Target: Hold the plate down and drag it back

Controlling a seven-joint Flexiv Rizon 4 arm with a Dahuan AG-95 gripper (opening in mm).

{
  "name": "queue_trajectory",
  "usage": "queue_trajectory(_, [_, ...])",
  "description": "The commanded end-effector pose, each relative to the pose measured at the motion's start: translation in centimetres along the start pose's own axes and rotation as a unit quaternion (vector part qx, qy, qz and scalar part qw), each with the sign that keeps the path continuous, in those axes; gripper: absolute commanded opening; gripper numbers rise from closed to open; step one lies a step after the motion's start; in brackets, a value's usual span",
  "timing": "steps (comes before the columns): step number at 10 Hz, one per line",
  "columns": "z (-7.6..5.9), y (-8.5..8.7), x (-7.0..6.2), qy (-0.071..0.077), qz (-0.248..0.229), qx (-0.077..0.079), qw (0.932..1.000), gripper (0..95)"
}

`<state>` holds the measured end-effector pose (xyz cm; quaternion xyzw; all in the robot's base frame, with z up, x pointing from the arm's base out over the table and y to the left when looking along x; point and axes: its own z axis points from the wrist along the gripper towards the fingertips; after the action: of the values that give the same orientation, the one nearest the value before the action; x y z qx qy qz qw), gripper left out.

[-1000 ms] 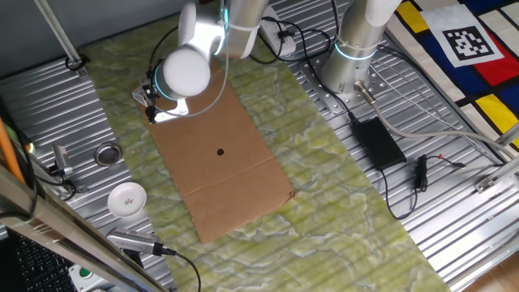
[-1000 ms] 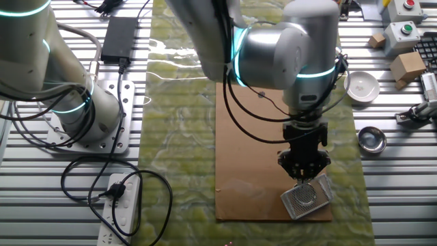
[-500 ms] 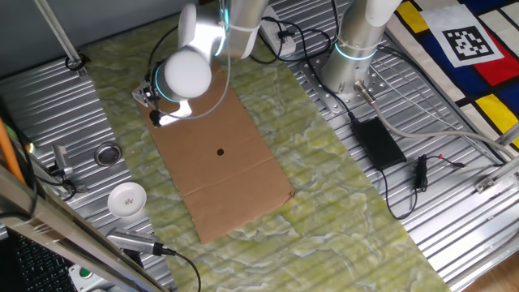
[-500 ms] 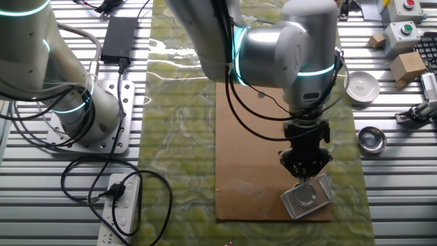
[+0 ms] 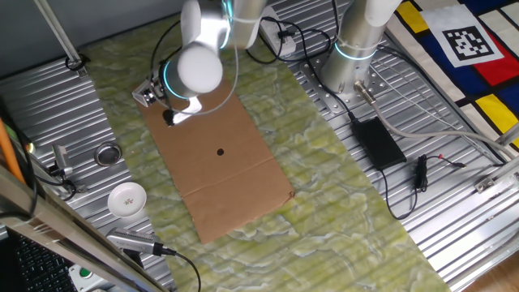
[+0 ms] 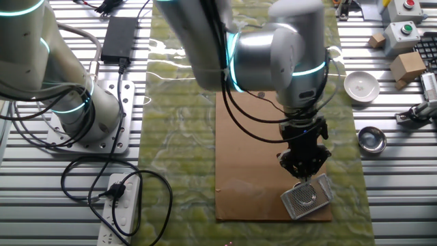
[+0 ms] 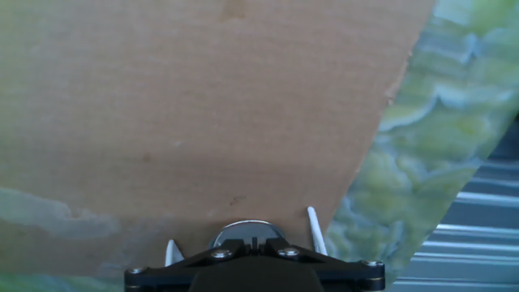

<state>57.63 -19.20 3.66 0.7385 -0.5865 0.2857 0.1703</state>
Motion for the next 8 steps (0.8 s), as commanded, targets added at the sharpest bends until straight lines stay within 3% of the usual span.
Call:
queue_trajectory(1, [0.06,-0.06,-0.08,0.005,-0.008,0.012,0.9999,0.0])
queue_trajectory(8, [0.64,-0.03,-0.17,0.012,-0.011,0.026,0.9995,0.0])
